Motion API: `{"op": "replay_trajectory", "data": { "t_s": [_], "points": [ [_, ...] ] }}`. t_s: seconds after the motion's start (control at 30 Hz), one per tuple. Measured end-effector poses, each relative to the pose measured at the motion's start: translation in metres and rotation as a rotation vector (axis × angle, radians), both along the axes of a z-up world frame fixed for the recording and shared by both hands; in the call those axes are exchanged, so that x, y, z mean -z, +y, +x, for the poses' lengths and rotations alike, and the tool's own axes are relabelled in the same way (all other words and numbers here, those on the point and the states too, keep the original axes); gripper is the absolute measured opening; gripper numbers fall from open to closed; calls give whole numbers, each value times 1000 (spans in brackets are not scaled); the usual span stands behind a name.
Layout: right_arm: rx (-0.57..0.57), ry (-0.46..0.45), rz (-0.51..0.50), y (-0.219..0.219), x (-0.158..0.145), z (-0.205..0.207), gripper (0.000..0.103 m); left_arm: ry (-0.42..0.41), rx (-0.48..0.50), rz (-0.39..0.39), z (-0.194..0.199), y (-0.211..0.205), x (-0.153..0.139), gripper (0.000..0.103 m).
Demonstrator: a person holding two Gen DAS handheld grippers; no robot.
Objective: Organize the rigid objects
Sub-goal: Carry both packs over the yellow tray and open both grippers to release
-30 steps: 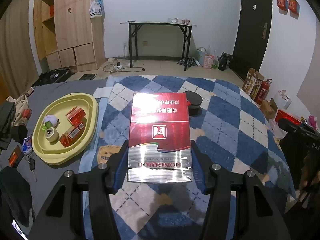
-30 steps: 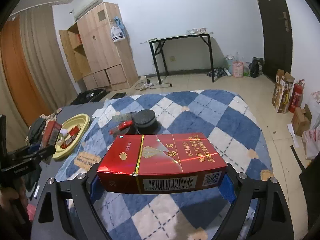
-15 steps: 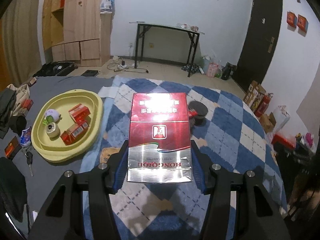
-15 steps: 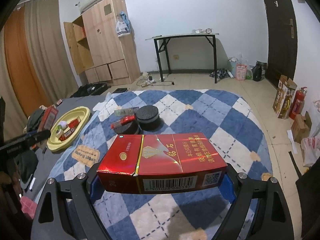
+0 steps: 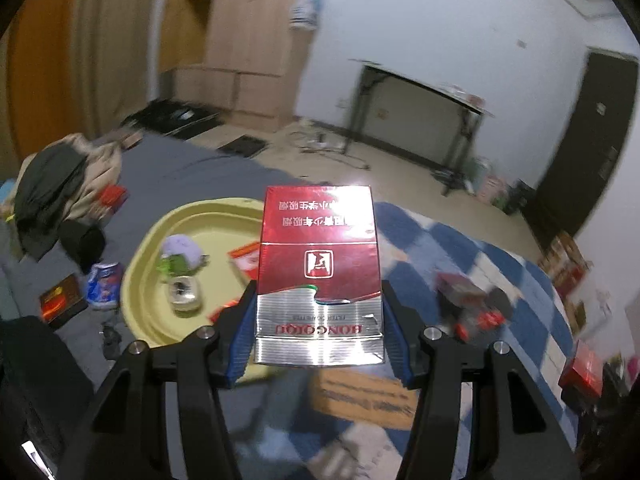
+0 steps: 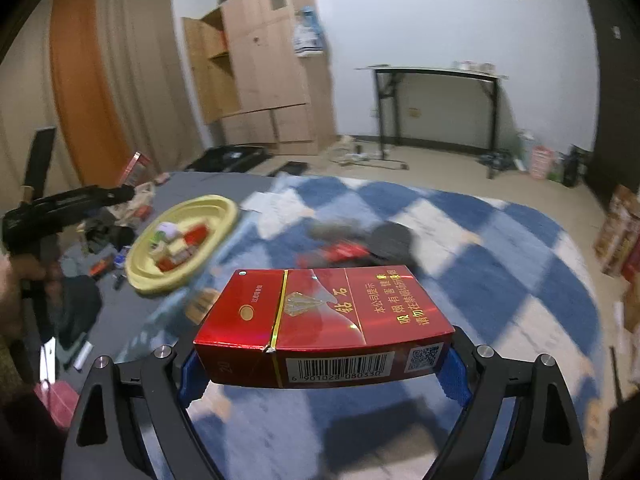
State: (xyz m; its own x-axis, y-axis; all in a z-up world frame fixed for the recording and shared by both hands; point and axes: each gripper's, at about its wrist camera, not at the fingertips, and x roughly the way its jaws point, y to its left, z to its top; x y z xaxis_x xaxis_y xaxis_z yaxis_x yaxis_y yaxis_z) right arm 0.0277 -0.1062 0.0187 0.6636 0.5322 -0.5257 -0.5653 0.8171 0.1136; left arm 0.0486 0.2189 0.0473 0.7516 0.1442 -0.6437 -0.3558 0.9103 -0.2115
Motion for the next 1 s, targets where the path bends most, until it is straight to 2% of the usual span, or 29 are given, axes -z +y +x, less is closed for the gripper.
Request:
{"op": "replay_trajectory", "data": {
  "t_s": [0.1, 0.2, 0.33, 0.5, 0.7, 1.0],
  "points": [
    [-68, -12, -2, 48, -5, 21, 90, 49, -25, -15, 10, 35, 12, 57],
    [-161, -18, -22, 105, -7, 45, 90, 65, -40, -59, 13, 71, 30, 57],
    [-269, 110, 12, 176, 6, 92, 90, 144, -115, -117, 23, 116, 67, 57],
    [-338, 129, -78, 255, 25, 135, 90, 222, -130, -117, 50, 144, 102, 57],
    [-413, 95, -259, 324, 54, 167, 90, 267, -143, -132, 68, 159, 127, 57],
    [-433, 79, -370, 379, 83, 187, 91, 235, -169, -180, 64, 169, 133, 58]
  ]
}}
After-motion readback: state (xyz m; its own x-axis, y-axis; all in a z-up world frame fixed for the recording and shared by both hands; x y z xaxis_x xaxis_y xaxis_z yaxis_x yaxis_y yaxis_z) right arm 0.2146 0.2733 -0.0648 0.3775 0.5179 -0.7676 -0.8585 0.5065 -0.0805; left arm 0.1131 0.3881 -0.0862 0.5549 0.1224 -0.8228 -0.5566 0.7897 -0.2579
